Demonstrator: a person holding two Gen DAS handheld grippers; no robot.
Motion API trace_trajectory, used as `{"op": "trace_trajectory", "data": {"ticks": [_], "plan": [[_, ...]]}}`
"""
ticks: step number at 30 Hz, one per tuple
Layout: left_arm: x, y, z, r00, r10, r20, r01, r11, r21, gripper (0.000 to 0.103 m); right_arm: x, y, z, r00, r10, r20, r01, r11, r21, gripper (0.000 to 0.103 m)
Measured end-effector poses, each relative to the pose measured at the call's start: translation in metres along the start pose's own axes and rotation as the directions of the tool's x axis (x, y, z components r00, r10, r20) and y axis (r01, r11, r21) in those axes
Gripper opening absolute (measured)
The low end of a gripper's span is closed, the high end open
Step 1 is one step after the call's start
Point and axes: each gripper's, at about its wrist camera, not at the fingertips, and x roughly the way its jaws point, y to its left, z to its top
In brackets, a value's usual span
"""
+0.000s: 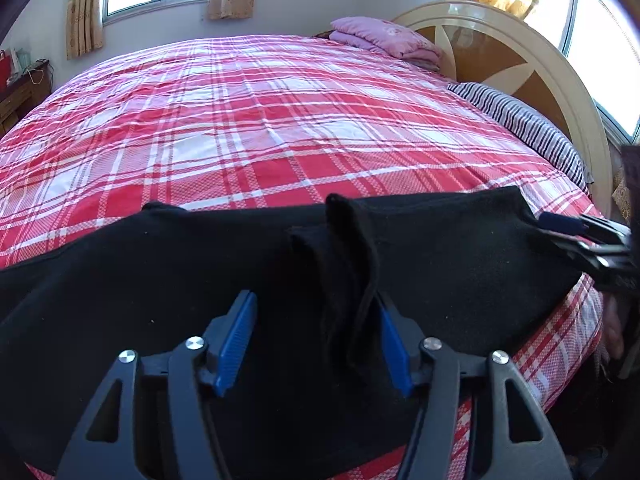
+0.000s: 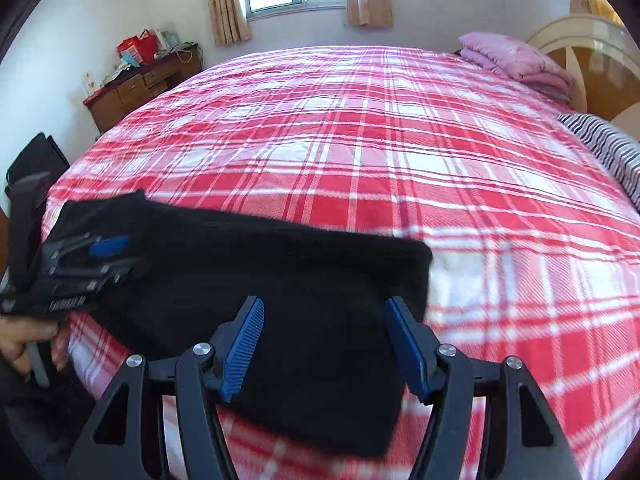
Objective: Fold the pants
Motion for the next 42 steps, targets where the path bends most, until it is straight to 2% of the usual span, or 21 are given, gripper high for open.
{"op": "trace_trajectory", "data": {"ticks": [5, 8, 10, 13, 18, 21, 24, 27, 29, 35, 38, 40, 42], "plan": [[0.000, 0.001, -0.002, 1.000, -0.005, 0.006, 0.005, 1.000, -0.003, 0.064, -0.014, 0.007, -0.037, 0.999, 0.006, -0.038, -0.008, 0.999, -0.037, 0.065], [0.000, -0.001, -0.003, 1.000, -0.002, 0.008, 0.002, 1.000, 0.006, 0.066, -0.009, 0.012, -0.055, 0.998, -0.055, -0.002, 0.054, 0.991, -0.122, 0.070], [0.000, -0.002, -0.003, 1.000, 0.001, 0.008, -0.001, 1.000, 0.014, 0.066, -0.007, 0.016, -0.056, 0.998, -0.068, -0.002, 0.068, 0.987, -0.146, 0.075], [-0.001, 0.002, -0.002, 1.000, -0.011, 0.008, 0.011, 1.000, 0.003, 0.066, -0.011, 0.018, -0.052, 0.998, -0.065, 0.005, 0.065, 0.989, -0.132, 0.076], [-0.005, 0.006, -0.001, 1.000, -0.013, -0.006, 0.013, 1.000, -0.006, 0.066, -0.028, 0.014, -0.041, 0.999, -0.004, 0.048, 0.006, 0.999, -0.049, 0.076], [-0.015, 0.015, 0.001, 1.000, 0.018, 0.004, -0.018, 1.000, -0.006, 0.072, -0.031, 0.017, -0.032, 0.997, 0.005, 0.081, -0.003, 1.000, -0.030, 0.076], [-0.030, 0.032, 0.002, 0.997, 0.068, 0.023, -0.068, 0.998, -0.001, 0.072, -0.022, 0.026, -0.024, 0.997, 0.019, 0.076, -0.017, 1.000, -0.026, 0.076], [-0.050, 0.058, 0.000, 0.989, 0.142, 0.036, -0.143, 0.990, 0.022, 0.072, -0.014, 0.041, -0.017, 0.996, 0.046, 0.075, -0.042, 0.998, -0.047, 0.076], [-0.067, 0.084, -0.004, 0.977, 0.208, 0.050, -0.209, 0.978, 0.017, 0.072, -0.009, 0.054, -0.014, 0.995, 0.066, 0.079, -0.060, 0.995, -0.074, 0.076], [-0.108, 0.184, -0.028, 0.923, 0.383, 0.028, -0.377, 0.918, -0.122, 0.072, 0.003, 0.081, -0.013, 0.991, 0.112, 0.072, -0.102, 0.987, -0.124, 0.076], [-0.119, 0.225, -0.043, 0.906, 0.424, 0.000, -0.417, 0.890, -0.186, 0.072, 0.008, 0.088, -0.014, 0.990, 0.124, 0.070, -0.114, 0.985, -0.128, 0.076], [-0.119, 0.246, -0.050, 0.906, 0.423, -0.015, -0.415, 0.881, -0.226, 0.072, 0.011, 0.091, -0.015, 0.989, 0.132, 0.066, -0.123, 0.984, -0.127, 0.076], [-0.115, 0.259, -0.057, 0.923, 0.384, -0.031, -0.377, 0.884, -0.276, 0.072, 0.012, 0.093, -0.019, 0.989, 0.134, 0.060, -0.126, 0.984, -0.127, 0.076]]}}
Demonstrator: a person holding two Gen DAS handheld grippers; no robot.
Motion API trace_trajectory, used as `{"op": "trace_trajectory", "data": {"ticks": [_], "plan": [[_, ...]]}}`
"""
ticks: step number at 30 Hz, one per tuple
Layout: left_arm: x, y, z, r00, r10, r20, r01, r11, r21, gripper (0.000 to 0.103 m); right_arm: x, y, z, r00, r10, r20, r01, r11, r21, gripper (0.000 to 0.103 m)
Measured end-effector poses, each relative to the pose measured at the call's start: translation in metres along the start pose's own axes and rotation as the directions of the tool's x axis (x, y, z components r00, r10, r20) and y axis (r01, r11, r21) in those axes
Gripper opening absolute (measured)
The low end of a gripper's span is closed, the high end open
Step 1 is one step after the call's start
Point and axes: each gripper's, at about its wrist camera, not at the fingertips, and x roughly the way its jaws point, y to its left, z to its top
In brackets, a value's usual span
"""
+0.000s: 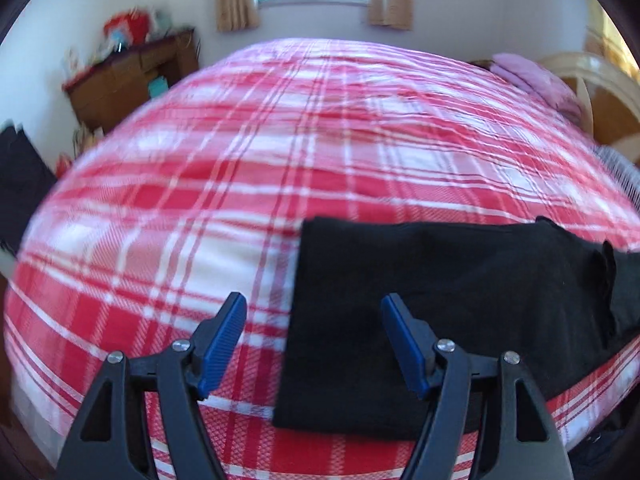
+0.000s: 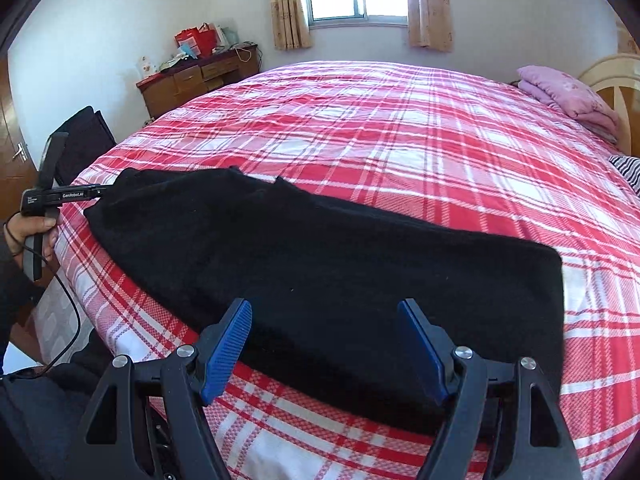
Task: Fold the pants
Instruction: 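Grasp the pants end with the left tool and lift it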
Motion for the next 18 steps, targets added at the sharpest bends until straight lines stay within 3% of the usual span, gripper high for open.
{"op": "trace_trajectory", "data": {"ticks": [3, 7, 12, 13, 14, 15, 17, 18], "plan": [[0.010, 0.003, -0.006, 0.997, -0.077, -0.022, 0.077, 0.997, -0.029, 0.070, 0.000, 0.001, -0.004, 1.000, -0.004, -0.002, 0.004, 1.000, 0.006, 0.076], [0.013, -0.004, -0.006, 0.997, -0.073, -0.012, 0.073, 0.997, -0.005, 0.070, -0.001, 0.000, -0.008, 1.000, 0.000, -0.001, 0.000, 1.000, 0.025, 0.076], [0.016, 0.009, -0.006, 0.988, -0.155, -0.005, 0.154, 0.986, -0.060, 0.068, 0.002, 0.002, -0.011, 1.000, 0.001, -0.004, -0.001, 1.000, 0.022, 0.076], [0.015, 0.010, -0.006, 0.986, -0.164, -0.002, 0.164, 0.985, -0.062, 0.063, 0.002, 0.003, -0.012, 1.000, 0.000, -0.003, 0.000, 1.000, 0.016, 0.076], [0.015, 0.010, -0.006, 0.985, -0.175, -0.004, 0.174, 0.983, -0.062, 0.051, 0.002, 0.005, -0.012, 1.000, -0.002, -0.002, 0.002, 1.000, 0.012, 0.076], [0.013, 0.010, -0.005, 0.983, -0.183, -0.006, 0.183, 0.981, -0.066, 0.048, 0.002, 0.006, -0.013, 1.000, -0.004, 0.001, 0.004, 1.000, 0.006, 0.076], [0.010, 0.009, -0.003, 0.976, -0.216, -0.009, 0.215, 0.974, -0.075, 0.022, 0.000, 0.008, -0.014, 1.000, -0.005, 0.005, 0.005, 1.000, -0.001, 0.076], [0.008, 0.008, -0.002, 0.975, -0.222, -0.012, 0.221, 0.972, -0.076, 0.022, 0.000, 0.008, -0.014, 1.000, -0.006, 0.007, 0.006, 1.000, -0.004, 0.076]]}}
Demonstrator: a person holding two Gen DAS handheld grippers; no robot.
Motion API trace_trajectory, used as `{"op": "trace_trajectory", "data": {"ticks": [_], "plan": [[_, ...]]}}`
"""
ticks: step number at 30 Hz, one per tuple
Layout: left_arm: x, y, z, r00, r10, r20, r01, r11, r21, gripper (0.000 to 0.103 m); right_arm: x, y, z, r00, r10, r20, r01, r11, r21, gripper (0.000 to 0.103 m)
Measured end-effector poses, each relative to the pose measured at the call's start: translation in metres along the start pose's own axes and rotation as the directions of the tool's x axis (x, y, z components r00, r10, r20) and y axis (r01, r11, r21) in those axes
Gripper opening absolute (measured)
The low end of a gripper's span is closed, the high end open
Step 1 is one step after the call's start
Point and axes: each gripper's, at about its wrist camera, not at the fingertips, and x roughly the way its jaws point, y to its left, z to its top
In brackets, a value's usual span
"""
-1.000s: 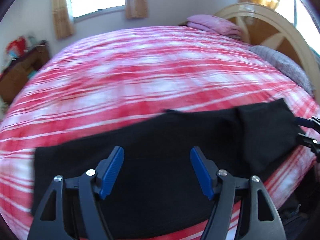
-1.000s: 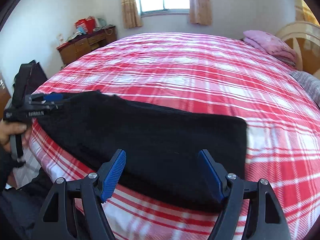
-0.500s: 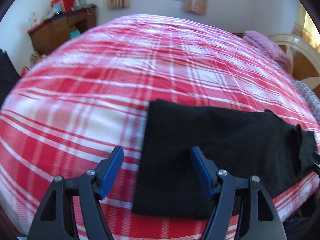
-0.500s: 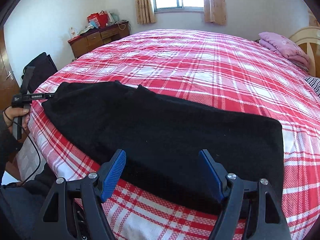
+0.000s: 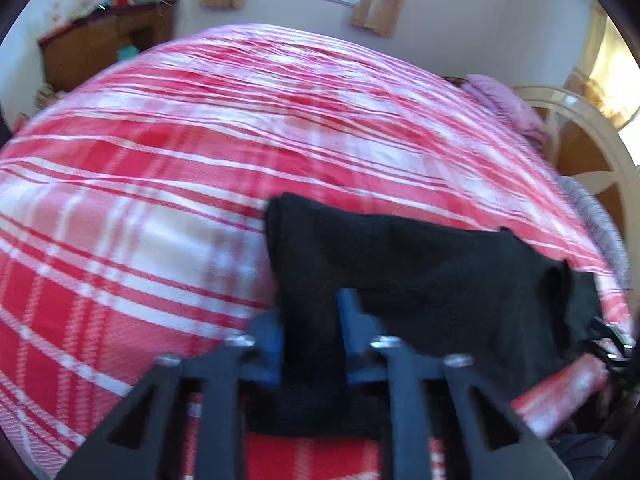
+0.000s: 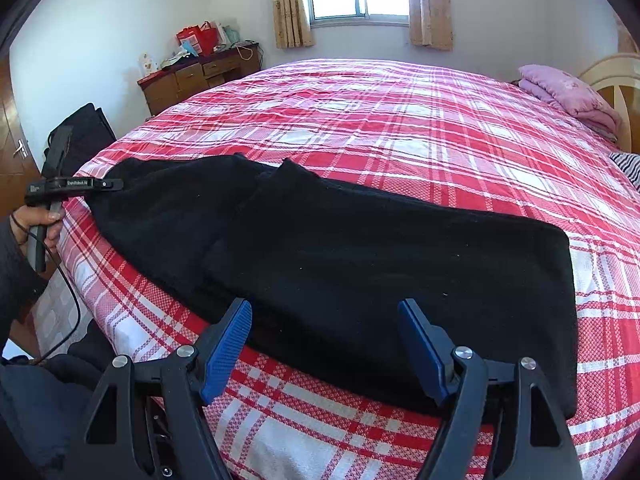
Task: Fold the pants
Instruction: 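Grasp the pants end with the left tool and lift it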
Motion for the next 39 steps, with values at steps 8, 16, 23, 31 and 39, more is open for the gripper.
{"op": "trace_trajectory", "data": {"ticks": [8, 16, 23, 31, 39], "plan": [[-0.036, -0.020, 0.012, 0.994, -0.087, 0.058, 0.088, 0.996, -0.004, 0.021, -0.011, -0.012, 0.004, 0.999, -0.027, 0.037, 0.026, 0.999, 0.026, 0.076], [-0.092, -0.080, 0.031, 0.943, -0.297, 0.146, 0.292, 0.955, 0.061, 0.021, -0.033, -0.047, 0.016, 0.992, -0.109, 0.068, 0.102, 0.990, 0.099, 0.076], [-0.103, -0.151, 0.055, 0.906, -0.407, 0.120, 0.380, 0.904, 0.195, 0.021, -0.053, -0.084, 0.014, 0.981, -0.177, 0.083, 0.162, 0.973, 0.161, 0.076], [-0.086, -0.226, 0.072, 0.891, -0.454, 0.022, 0.423, 0.845, 0.327, 0.021, -0.067, -0.131, 0.011, 0.968, -0.234, 0.093, 0.200, 0.938, 0.283, 0.076], [-0.049, -0.289, 0.061, 0.893, -0.439, -0.100, 0.439, 0.799, 0.410, 0.021, -0.070, -0.164, 0.007, 0.963, -0.254, 0.086, 0.205, 0.903, 0.377, 0.076]]}}
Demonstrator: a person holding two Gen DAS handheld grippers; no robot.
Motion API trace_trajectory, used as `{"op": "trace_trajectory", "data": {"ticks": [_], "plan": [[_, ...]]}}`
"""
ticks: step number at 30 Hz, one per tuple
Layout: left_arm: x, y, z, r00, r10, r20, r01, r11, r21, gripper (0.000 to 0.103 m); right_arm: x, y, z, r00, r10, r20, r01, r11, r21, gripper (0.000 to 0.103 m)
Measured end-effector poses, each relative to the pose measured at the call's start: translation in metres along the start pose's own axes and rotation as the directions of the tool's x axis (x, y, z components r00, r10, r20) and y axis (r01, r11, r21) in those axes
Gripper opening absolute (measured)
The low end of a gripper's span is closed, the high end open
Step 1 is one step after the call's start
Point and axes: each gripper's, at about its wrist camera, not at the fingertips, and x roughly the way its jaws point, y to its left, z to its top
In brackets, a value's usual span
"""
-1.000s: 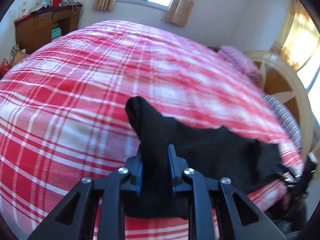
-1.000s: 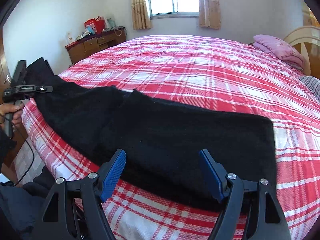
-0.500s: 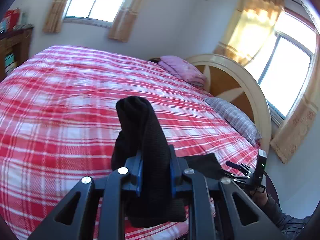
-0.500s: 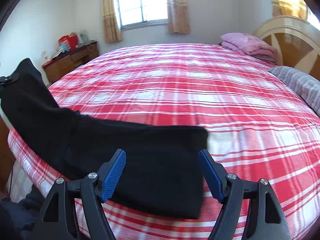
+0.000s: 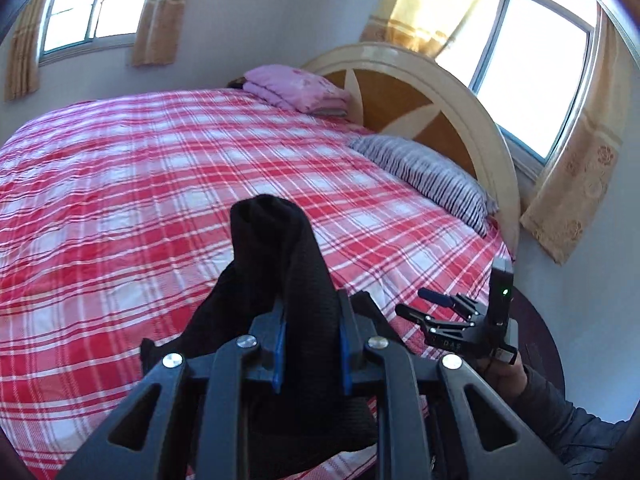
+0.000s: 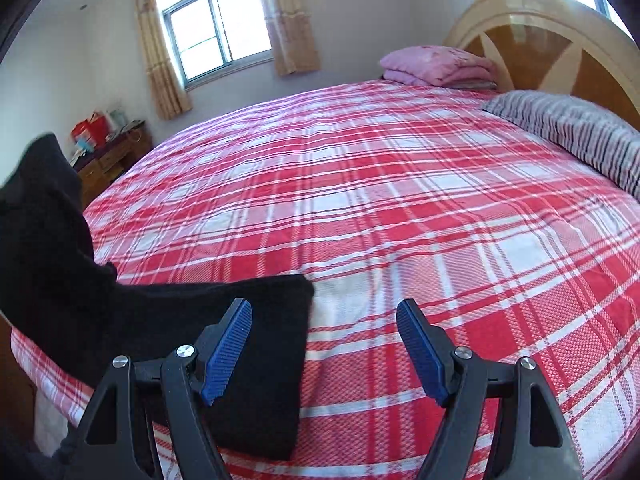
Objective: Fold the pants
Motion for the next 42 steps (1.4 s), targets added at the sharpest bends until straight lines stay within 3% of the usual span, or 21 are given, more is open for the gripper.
{"op": "trace_trajectory", "data": {"ticks": [8, 14, 21, 23, 25, 26, 31, 37, 38, 40, 42], "plan": [[0.086, -0.025, -0.021, 0.987, 0.029, -0.159, -0.021, 0.999, 0.050, 0.021, 0.000, -0.016, 0.005, 1.000, -0.021, 0.012, 0.021, 0.999, 0.035, 0.076], [0.128, -0.037, -0.043, 0.971, 0.087, -0.221, -0.064, 0.992, 0.108, 0.022, 0.005, -0.026, 0.005, 1.000, -0.029, 0.003, 0.029, 0.998, 0.062, 0.076], [0.112, -0.063, -0.046, 0.985, -0.009, -0.170, 0.027, 0.994, 0.103, 0.031, 0.006, -0.026, 0.004, 1.000, -0.011, -0.005, 0.012, 0.998, 0.066, 0.076], [0.090, -0.069, -0.046, 0.994, -0.013, -0.111, 0.028, 0.991, 0.131, 0.049, 0.004, -0.025, 0.005, 1.000, 0.010, -0.004, -0.009, 0.997, 0.076, 0.076], [0.071, -0.070, -0.048, 0.998, 0.026, -0.050, -0.018, 0.987, 0.160, 0.067, 0.001, -0.021, 0.005, 0.999, 0.048, -0.005, -0.048, 0.995, 0.087, 0.076], [0.063, -0.067, -0.051, 0.998, 0.061, -0.019, -0.057, 0.984, 0.171, 0.070, 0.000, -0.016, 0.005, 0.996, 0.085, -0.010, -0.084, 0.992, 0.089, 0.076], [0.052, -0.028, -0.063, 0.984, 0.178, 0.024, -0.179, 0.977, 0.115, 0.070, 0.001, 0.022, -0.001, 0.972, 0.226, -0.064, -0.224, 0.974, 0.038, 0.076], [0.068, 0.018, -0.083, 0.956, 0.294, -0.002, -0.294, 0.955, 0.036, 0.070, 0.024, 0.058, -0.012, 0.975, 0.150, -0.164, -0.159, 0.986, -0.042, 0.076], [0.070, 0.024, -0.086, 0.950, 0.311, -0.004, -0.311, 0.950, 0.027, 0.070, 0.028, 0.060, -0.016, 0.972, 0.147, -0.184, -0.158, 0.986, -0.049, 0.071], [0.074, 0.033, -0.089, 0.941, 0.339, -0.010, -0.339, 0.941, 0.011, 0.070, 0.028, 0.063, -0.021, 0.965, 0.157, -0.209, -0.176, 0.981, -0.075, 0.020], [0.074, 0.041, -0.089, 0.944, 0.330, -0.011, -0.330, 0.944, -0.020, 0.070, 0.021, 0.064, -0.023, 0.966, 0.170, -0.193, -0.189, 0.978, -0.085, 0.017]]}}
